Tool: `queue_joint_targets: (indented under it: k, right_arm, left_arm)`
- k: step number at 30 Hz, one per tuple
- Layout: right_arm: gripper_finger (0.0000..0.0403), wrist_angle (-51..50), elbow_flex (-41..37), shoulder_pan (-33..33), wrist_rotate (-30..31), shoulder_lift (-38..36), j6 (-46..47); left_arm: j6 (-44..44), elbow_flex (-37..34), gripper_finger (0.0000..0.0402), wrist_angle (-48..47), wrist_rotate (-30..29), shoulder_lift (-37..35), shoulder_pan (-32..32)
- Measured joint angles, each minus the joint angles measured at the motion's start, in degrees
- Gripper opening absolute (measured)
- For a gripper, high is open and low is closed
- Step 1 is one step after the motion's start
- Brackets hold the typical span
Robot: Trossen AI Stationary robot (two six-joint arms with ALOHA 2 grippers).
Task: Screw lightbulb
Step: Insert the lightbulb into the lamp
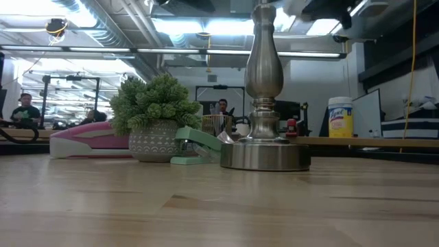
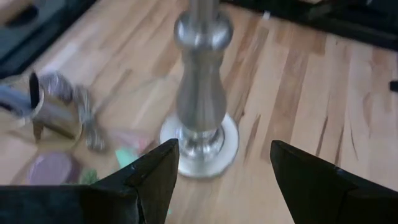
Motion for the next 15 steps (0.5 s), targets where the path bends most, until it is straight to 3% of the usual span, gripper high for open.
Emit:
queue_joint_targets:
  k: [9, 15]
  right_arm:
    - [0.0115, 14.82, 0.02, 0.04, -18.55, -5.60, 1.43]
    - [0.0115, 24.17, 0.02, 4.68, -21.43, -4.48, 2.45]
  left_arm:
    - [4.82, 0.00, 0.0245, 7.66, -0.52, 0.00, -2.97]
    - [7.62, 0.00, 0.0245, 12.17, -0.86, 0.00, -6.14]
